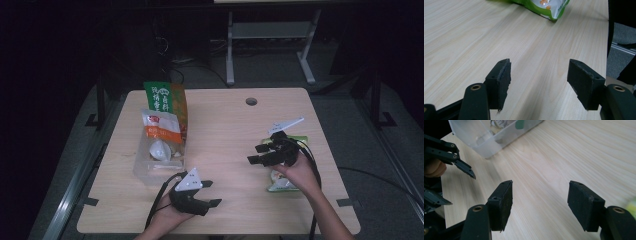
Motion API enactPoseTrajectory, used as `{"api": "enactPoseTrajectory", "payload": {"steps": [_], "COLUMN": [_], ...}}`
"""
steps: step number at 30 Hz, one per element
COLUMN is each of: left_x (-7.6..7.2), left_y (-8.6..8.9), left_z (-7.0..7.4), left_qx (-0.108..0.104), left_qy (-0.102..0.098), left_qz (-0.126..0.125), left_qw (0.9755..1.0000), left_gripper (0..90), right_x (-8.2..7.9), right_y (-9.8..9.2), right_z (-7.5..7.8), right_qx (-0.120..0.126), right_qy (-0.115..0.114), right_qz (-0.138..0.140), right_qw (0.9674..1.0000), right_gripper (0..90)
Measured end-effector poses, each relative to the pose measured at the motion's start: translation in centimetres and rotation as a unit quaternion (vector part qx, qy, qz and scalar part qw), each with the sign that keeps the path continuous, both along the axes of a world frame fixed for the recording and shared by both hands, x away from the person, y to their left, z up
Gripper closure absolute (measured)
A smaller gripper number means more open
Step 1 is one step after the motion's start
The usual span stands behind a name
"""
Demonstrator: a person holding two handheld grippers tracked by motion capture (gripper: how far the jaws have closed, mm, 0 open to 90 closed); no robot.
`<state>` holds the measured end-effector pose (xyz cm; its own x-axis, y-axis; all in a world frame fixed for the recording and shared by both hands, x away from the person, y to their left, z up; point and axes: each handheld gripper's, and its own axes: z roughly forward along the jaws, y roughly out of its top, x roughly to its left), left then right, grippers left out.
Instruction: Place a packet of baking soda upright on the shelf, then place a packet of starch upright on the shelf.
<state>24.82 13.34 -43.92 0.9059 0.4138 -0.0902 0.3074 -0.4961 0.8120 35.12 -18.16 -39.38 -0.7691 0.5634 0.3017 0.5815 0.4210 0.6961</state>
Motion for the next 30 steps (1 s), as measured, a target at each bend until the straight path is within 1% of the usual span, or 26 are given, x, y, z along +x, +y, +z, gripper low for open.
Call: {"api": "enactPoseTrajectory", "payload": {"steps": [4,5,6,7,8,9,10,12,15,16,17,18,20,21,23,24,26,27,29,30], "left_x": [0.0,0.0,-0.1,-0.1,0.0,0.0,0.0,0.0,-0.1,-0.1,-0.1,-0.1,-0.1,-0.1,0.0,0.1,0.1,0.2,0.3,0.3], "left_y": [0.0,0.0,0.0,0.0,0.0,0.0,0.1,0.1,0.1,0.1,0.1,0.0,-0.1,-0.2,-0.2,-0.3,-0.3,-0.4,-0.4,-0.4], "left_z": [0.0,0.0,0.0,0.0,0.1,0.1,0.1,0.1,0.1,0.1,0.1,0.1,0.2,0.2,0.2,0.3,0.3,0.3,0.3,0.3], "left_qx": [0.001,0.001,0.002,0.002,0.0,0.0,-0.001,0.0,-0.002,-0.003,-0.003,-0.002,-0.001,-0.002,-0.003,-0.005,-0.007,-0.008,-0.008,-0.008], "left_qy": [0.001,0.001,-0.002,-0.002,-0.001,-0.001,-0.001,-0.001,-0.001,0.0,0.0,0.002,0.001,0.002,0.002,0.004,0.007,0.008,0.008,0.008], "left_qz": [0.001,0.001,0.0,0.0,0.001,0.001,0.002,0.002,0.002,0.002,0.002,0.003,0.003,0.003,0.003,0.005,0.006,0.008,0.008,0.008], "left_qw": [1.0,1.0,1.0,1.0,1.0,1.0,1.0,1.0,1.0,1.0,1.0,1.0,1.0,1.0,1.0,1.0,0.9999,0.9999,0.9999,0.9999], "left_gripper": [35.0,35.0,35.0,35.0,35.0,34.9,34.8,34.8,34.7,34.7,34.7,34.4,34.4,34.3,34.1,34.0,33.9,33.8,33.7,33.6], "right_x": [-0.5,-0.5,-0.8,-0.8,-1.0,-1.0,-1.2,-1.3,-1.6,-1.7,-1.7,-1.8,-1.8,-1.9,-1.9,-2.1,-2.2,-2.4,-2.5,-2.5], "right_y": [-1.2,-1.2,-1.9,-1.9,-2.4,-2.4,-2.9,-3.1,-4.3,-4.7,-4.7,-5.4,-5.7,-6.6,-7.0,-8.0,-8.3,-9.3,-10.1,-10.1], "right_z": [0.2,0.2,0.1,0.1,0.1,0.1,0.0,0.0,-0.3,-0.3,-0.3,-0.3,-0.3,-0.4,-0.4,-0.5,-0.7,-1.0,-1.3,-1.3], "right_qx": [-0.001,-0.001,-0.001,-0.001,0.0,0.0,-0.002,-0.005,-0.012,-0.012,-0.012,-0.018,-0.019,-0.023,-0.027,-0.033,-0.035,-0.045,-0.049,-0.049], "right_qy": [-0.004,-0.004,-0.004,-0.004,-0.005,-0.005,-0.002,-0.001,0.007,0.006,0.006,0.006,0.006,0.008,0.007,0.011,0.013,0.017,0.017,0.017], "right_qz": [-0.011,-0.011,-0.017,-0.017,-0.022,-0.022,-0.029,-0.03,-0.046,-0.051,-0.051,-0.06,-0.065,-0.079,-0.083,-0.098,-0.102,-0.113,-0.122,-0.122], "right_qw": [0.9999,0.9999,0.9998,0.9998,0.9997,0.9997,0.9996,0.9995,0.9989,0.9986,0.9986,0.998,0.9977,0.9966,0.9961,0.9946,0.9941,0.9924,0.9911,0.9911], "right_gripper": [35.0,35.0,34.4,34.4,34.3,34.3,33.7,33.6,32.7,32.5,32.5,31.9,31.9,31.6,31.6,31.6,31.6,31.6,31.6,31.6]}}
